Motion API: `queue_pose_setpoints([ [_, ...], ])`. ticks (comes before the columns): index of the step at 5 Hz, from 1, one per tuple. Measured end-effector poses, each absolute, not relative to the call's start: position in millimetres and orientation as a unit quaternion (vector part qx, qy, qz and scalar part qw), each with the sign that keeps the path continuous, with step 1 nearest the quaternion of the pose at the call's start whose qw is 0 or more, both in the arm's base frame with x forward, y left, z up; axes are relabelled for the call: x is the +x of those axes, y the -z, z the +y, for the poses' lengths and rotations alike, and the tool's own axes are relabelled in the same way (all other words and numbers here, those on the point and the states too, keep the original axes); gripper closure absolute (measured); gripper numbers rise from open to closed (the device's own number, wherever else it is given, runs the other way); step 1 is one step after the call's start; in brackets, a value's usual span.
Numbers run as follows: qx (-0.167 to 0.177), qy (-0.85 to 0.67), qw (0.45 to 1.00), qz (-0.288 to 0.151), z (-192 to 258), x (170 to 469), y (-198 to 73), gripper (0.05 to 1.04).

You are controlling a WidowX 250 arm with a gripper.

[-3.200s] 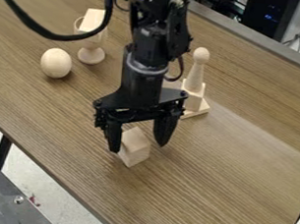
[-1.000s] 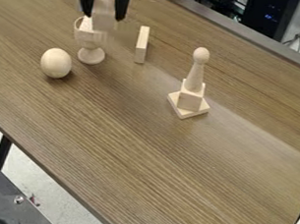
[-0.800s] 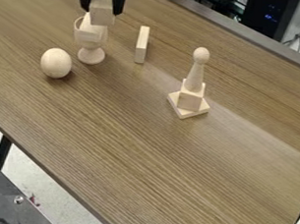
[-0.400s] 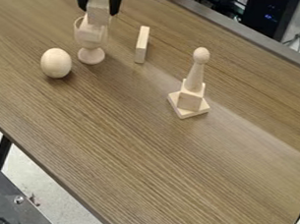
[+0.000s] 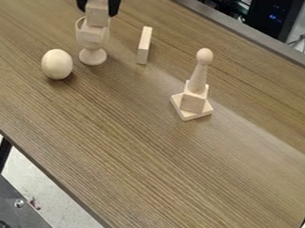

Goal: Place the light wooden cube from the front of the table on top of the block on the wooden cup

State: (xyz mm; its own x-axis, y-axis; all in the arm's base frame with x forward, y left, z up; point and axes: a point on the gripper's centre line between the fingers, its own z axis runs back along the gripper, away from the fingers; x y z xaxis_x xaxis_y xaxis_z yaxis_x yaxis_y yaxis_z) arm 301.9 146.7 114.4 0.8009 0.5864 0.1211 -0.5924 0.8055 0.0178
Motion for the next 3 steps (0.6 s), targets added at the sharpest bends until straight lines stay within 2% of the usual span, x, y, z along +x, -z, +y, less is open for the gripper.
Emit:
queue_pose_setpoints([
  [2,0.029,-0.313,0.948,-0.054,154.0,301.2,-116.0,0.523],
  [3,0.031,-0.309,0.949,-0.048,155.9,300.7,-111.8,0.477],
])
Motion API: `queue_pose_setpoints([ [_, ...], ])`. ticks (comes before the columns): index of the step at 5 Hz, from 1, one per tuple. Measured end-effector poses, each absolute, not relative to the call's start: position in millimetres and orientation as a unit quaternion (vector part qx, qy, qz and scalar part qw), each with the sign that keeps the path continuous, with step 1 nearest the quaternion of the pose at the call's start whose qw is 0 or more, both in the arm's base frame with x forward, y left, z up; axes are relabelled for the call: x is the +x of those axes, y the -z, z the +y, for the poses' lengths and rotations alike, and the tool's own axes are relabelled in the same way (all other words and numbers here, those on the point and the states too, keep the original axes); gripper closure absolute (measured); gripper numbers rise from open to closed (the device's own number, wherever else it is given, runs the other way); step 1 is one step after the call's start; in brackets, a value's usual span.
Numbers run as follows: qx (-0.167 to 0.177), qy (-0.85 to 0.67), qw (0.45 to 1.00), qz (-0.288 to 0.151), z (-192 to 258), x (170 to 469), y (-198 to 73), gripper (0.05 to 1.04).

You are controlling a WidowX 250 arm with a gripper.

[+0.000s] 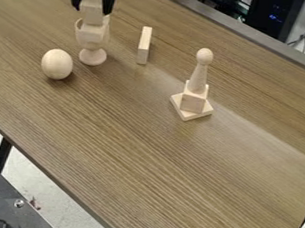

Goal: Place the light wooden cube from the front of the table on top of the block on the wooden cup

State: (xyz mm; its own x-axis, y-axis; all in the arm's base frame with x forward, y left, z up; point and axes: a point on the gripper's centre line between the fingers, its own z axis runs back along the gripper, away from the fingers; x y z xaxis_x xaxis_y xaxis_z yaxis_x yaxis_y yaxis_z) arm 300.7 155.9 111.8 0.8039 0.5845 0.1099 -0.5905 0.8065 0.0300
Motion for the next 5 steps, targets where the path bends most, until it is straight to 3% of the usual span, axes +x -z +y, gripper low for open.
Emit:
queue_pose_setpoints([
  [1,0.031,-0.305,0.951,-0.046,155.8,300.4,-110.9,0.182],
  [2,0.031,-0.302,0.952,-0.046,155.6,300.5,-110.9,0.077],
  [4,0.035,-0.299,0.952,-0.048,155.6,299.1,-114.9,0.083],
  [5,0.076,-0.29,0.95,-0.086,154.8,284.1,-164.6,0.083],
])
